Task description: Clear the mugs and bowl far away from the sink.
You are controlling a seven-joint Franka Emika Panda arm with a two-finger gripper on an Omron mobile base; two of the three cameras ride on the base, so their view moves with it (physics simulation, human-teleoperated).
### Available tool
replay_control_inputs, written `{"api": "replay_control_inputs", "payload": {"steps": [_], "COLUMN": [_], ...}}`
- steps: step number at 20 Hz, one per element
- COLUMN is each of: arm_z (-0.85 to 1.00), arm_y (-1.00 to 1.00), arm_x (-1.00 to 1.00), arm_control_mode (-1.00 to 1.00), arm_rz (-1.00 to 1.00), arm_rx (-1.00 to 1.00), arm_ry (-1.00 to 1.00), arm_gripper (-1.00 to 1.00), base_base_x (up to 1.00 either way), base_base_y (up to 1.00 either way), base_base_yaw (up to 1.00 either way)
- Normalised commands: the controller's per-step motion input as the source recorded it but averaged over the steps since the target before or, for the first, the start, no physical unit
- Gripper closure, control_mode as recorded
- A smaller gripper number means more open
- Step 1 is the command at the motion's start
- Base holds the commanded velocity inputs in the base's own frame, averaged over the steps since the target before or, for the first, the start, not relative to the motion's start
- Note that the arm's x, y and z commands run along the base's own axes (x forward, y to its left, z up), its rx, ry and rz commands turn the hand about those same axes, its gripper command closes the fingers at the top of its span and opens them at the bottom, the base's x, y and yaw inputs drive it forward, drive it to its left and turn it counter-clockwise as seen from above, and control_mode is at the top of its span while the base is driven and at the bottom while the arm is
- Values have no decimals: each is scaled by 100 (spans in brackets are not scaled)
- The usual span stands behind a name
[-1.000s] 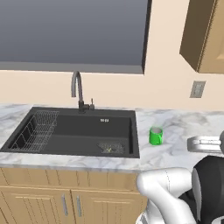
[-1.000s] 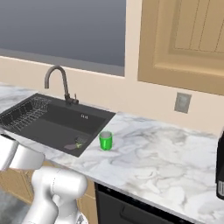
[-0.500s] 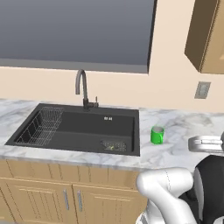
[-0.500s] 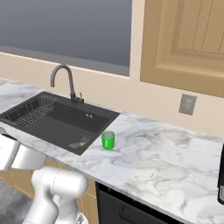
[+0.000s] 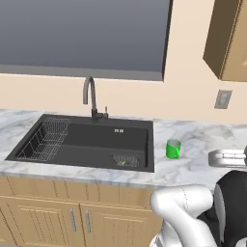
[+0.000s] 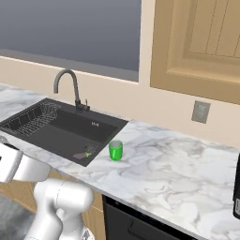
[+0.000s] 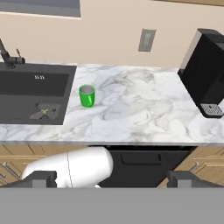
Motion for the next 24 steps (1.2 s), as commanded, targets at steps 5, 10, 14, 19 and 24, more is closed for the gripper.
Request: {"api": "replay_control_inputs", "payload": {"steps": [5, 10, 14, 19, 24], "arm_z": [0, 0, 0, 0, 0], "arm_y": [0, 0, 0, -30, -22], "arm_x": [0, 0, 0, 30, 39], "arm_control_mode": [100, 100, 100, -100, -100], "arm_rz": [0, 0, 0, 13, 12], "arm_rx": [0, 0, 0, 12, 8], "arm_ry": [0, 0, 0, 8, 7], "arm_gripper": [-100, -100, -100, -100, -100], "base_base_x": [45, 30, 26, 6, 0], "base_base_y": [-29, -29, -30, -6, 0], "base_base_yaw": [14, 16, 15, 3, 0]}}
